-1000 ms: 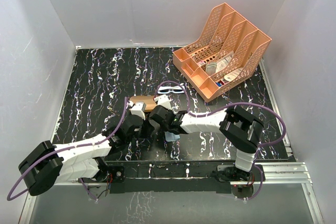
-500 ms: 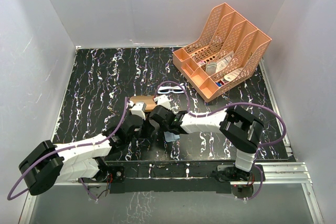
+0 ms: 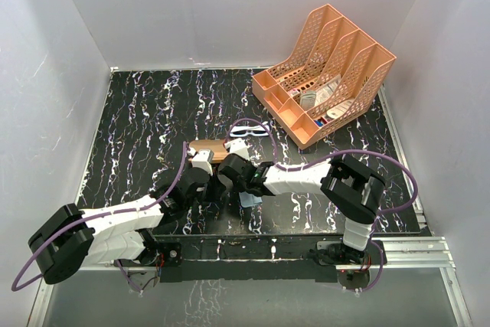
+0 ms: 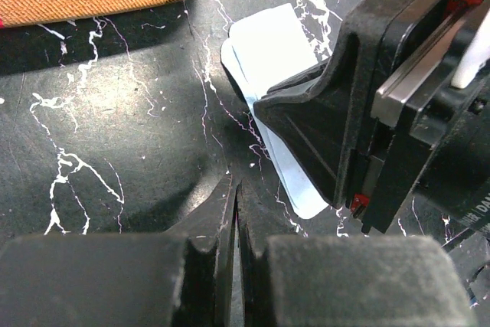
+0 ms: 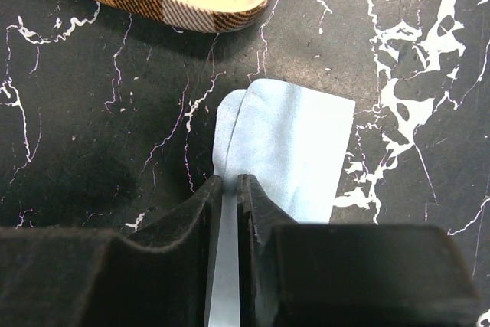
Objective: Organize the sunglasses
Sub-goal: Adjust the glasses cleaning cloth at the center of the board.
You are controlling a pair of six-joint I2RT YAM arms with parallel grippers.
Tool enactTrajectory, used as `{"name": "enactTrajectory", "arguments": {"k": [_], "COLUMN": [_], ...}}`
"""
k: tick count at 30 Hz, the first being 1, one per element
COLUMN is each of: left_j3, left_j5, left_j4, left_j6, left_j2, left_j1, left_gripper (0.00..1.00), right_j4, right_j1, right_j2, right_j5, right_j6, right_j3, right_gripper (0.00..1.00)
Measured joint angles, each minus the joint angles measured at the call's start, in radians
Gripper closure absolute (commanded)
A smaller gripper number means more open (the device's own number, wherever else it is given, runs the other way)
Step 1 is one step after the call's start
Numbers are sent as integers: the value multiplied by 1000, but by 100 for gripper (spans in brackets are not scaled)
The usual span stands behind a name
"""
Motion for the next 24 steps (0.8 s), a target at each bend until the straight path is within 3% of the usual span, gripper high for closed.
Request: {"name": "enactTrajectory", "arguments": {"k": [12,20,24], "left_j3": [0,0,0], "left_j5": [11,16,18], "left_j4": [13,14,14], "left_j6": [0,-3,-3], "left_j2": [2,3,7], "left_j1": [0,0,0], "left_gripper": [100,100,100], "right_j4": [5,8,8], "right_j1": [-1,-1,-1], "right_j2": [-4,-13,-13], "right_j5": [0,-20,-29], "right_j6": [0,0,0], "right_j3": [-6,-13,-13], "right_gripper": [90,83,84]}}
